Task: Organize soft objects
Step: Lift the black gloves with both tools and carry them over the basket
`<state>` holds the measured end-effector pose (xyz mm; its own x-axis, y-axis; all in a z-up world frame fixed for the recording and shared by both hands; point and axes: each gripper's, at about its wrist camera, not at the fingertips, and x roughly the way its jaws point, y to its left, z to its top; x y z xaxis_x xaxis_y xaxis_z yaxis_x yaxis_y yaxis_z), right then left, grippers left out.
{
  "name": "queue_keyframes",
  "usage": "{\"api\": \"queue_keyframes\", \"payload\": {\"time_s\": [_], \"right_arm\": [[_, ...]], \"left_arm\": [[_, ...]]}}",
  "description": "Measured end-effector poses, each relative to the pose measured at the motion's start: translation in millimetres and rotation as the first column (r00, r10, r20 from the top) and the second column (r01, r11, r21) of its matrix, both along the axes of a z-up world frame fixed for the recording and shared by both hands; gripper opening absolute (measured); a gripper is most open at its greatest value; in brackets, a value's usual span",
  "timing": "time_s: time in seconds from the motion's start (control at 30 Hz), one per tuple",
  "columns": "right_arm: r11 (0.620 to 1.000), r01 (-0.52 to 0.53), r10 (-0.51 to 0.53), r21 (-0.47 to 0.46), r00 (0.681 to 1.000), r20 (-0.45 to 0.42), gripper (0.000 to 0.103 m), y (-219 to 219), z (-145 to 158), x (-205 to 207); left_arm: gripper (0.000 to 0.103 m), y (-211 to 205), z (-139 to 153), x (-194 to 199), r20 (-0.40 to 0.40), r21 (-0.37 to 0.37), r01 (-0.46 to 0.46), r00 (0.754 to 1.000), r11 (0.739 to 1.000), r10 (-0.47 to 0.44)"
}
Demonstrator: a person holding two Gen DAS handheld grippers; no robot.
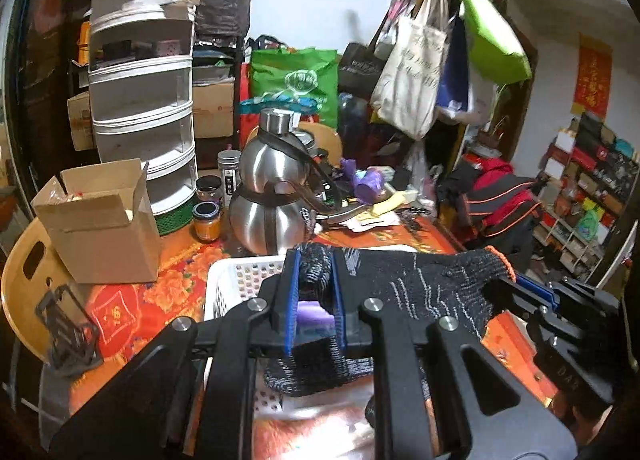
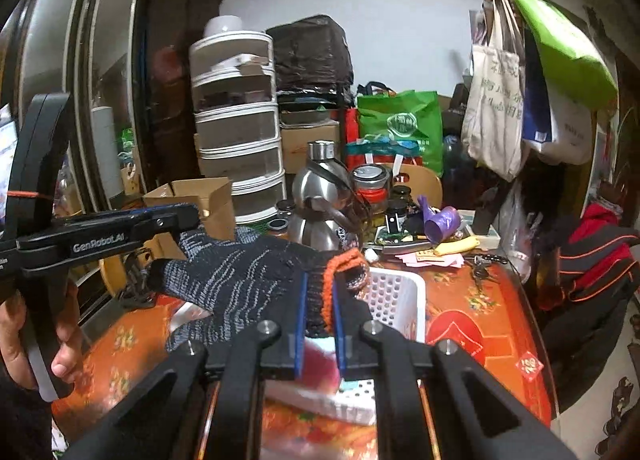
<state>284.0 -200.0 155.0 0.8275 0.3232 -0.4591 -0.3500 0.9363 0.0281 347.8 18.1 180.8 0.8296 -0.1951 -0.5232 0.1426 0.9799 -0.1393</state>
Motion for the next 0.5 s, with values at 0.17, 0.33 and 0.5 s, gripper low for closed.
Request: {"api": "queue_keyframes", "payload": {"time_s": [0.17, 0.33, 0.5], "right_arm": [[0.997, 0.051, -0.052, -0.056, 0.998, -0.031, 0.01, 6, -22, 48], [0.996, 0.054, -0.06, -0.077, 0.995, -0.08, 0.01, 13, -54, 75], [0.992, 0.039, -0.053, -0.118, 0.991, -0.124, 0.01, 20, -86, 90]], "left_arm": [[0.014, -12, -12, 54, -0.056, 0.048, -0.033, 0.998, 0.998, 0.036], [0.014, -13, -43, 90, -0.122, 0.063, -0.074, 0.989, 0.995, 0.081], [0.014, -12, -79, 109, -0.175, 0.083, -0.097, 0.978, 0.992, 0.11]]}}
